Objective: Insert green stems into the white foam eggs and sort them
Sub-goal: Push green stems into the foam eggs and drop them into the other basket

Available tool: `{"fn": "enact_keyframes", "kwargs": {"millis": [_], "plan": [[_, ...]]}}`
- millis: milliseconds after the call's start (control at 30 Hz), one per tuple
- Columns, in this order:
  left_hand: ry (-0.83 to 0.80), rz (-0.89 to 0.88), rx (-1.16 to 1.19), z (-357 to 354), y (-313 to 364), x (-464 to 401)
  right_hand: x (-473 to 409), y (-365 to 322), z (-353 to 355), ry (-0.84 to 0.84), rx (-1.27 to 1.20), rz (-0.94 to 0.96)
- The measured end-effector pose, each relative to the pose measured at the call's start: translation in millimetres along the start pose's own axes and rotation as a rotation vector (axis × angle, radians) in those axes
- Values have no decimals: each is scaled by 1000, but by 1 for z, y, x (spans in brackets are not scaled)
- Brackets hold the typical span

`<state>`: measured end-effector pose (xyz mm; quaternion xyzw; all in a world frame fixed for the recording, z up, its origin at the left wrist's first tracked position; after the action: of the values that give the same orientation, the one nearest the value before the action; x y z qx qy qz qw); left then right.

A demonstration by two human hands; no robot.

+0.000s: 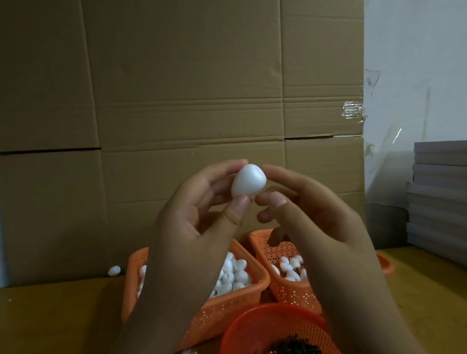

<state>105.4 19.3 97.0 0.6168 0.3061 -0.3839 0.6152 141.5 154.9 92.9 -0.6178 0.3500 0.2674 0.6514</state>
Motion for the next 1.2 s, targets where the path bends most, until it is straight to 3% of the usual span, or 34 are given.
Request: {"fn": "enact_keyframes", "kwargs": {"millis": [267, 500, 600, 733, 867, 967, 1033, 1067, 1133, 1200], "plan": [[43, -193, -495, 1, 15, -1, 1, -6, 1, 32, 150, 121], [-44, -70, -368, -1, 15, 1, 2, -8, -8, -23, 242, 182], [-34, -50, -288, 2, 17, 2, 2, -6, -6, 10, 123, 102], [-11, -80, -332, 6, 20, 1, -1, -8, 6, 73, -56, -50], [-16, -93, -483, 4, 18, 1, -1, -19, 13, 42, -78, -37], [-20, -91, -566, 2, 19, 2, -8, -23, 10, -32, -5, -10], [-19, -88, -589, 2, 20, 3, -16, -19, 1, -182, 185, -45], [-20, -75, -574, 3, 20, 3, -15, -15, 1, -223, 161, -102], [-28, -28, -490, 4, 20, 3, -16, -8, 1, -154, 229, -90], [-34, 10, -381, 6, 20, 3, -10, -9, 9, -3, 134, -70]]}}
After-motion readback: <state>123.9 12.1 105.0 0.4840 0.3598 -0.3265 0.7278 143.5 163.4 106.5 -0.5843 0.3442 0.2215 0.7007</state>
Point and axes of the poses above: each hand's wrist, its own x-axis away from the middle knuckle, its own z-axis out of the back of the hand, y = z × x, the point moved 3 cm from there along -x, towards the middle knuckle
